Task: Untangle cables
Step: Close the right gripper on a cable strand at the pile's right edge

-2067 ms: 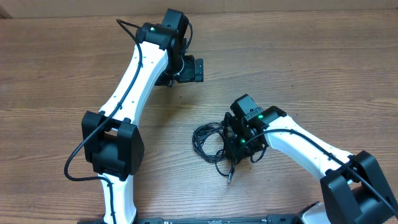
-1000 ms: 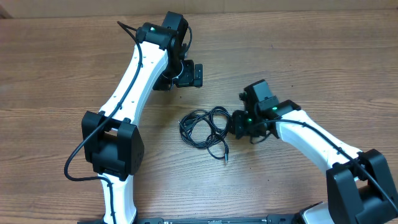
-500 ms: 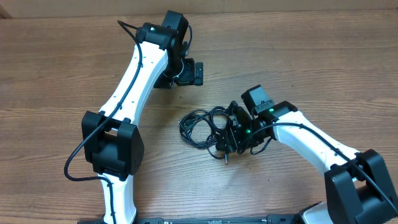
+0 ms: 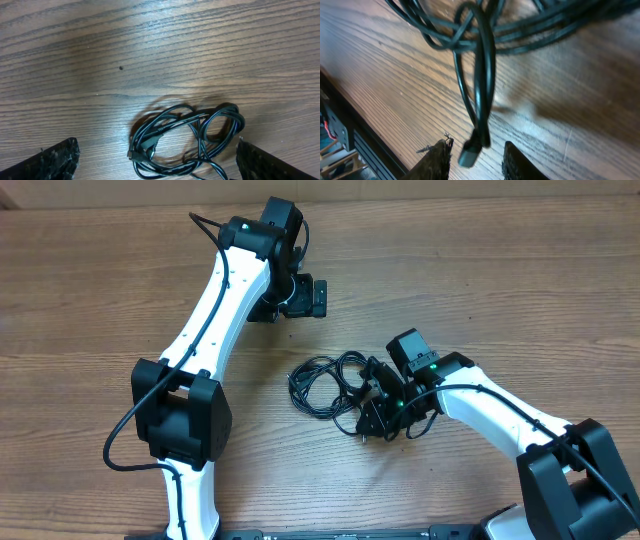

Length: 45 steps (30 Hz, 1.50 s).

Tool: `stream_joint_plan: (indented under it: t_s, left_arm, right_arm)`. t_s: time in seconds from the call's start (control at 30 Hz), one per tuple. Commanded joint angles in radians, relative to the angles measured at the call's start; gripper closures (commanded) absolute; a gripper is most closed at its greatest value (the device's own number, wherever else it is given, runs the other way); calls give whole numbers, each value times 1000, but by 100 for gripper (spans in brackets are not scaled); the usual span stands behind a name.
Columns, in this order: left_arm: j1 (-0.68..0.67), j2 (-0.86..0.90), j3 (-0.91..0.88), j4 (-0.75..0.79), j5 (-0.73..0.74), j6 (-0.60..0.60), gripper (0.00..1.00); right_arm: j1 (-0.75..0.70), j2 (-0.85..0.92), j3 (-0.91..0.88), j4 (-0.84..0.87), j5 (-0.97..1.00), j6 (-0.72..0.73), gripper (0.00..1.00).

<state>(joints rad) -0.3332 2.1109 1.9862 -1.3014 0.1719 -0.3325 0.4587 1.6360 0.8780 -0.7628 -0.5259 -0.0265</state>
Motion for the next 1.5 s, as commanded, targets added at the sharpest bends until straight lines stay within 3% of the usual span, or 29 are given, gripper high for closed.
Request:
stream_joint_plan:
  t_s: [0.0,0.37,0.53,0.77,0.97,1.23,1.47]
  left_arm:
    - [-1,2,25,2,12,19,0]
    - [-1,2,25,5,13,19,0]
    - [-1,2,25,5,12,19,0]
    - [-1,2,25,5,13,19,0]
    - [-1,2,25,5,13,19,0]
    - [-1,2,25,4,13,19,0]
    - [-1,2,25,4,13,18,0]
  right_arm:
    - [0,5,-27,15,-8,-9,67]
    - [0,5,-43,127,-79,-5,67]
    - [0,5,-43,133,-104,-5,88]
    - [0,5,-43,134,-132,-5,96]
    - [0,5,-43,158,-193,-3,96]
    - [0,5,-43,261,-183,158,96]
    - [0,5,-43,328,-30,365,96]
